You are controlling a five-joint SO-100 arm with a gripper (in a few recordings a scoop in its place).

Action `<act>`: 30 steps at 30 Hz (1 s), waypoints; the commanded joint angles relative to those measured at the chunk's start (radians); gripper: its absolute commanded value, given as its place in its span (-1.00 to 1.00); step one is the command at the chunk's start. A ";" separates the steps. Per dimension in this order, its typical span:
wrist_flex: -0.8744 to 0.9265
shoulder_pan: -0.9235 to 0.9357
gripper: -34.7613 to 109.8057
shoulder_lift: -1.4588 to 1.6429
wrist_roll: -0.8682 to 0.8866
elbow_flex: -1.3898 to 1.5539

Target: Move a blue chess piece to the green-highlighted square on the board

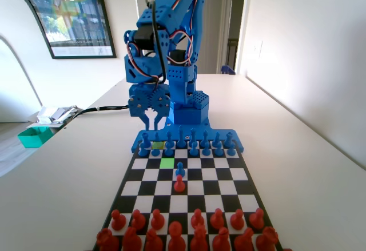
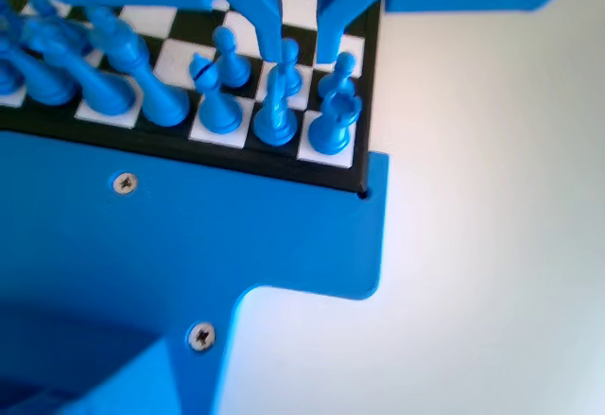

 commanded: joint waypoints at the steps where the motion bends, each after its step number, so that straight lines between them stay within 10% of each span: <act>1: -0.017 0.005 -0.42 0.021 -0.005 0.012; 30: -0.196 -0.012 -0.42 -0.034 -0.008 0.101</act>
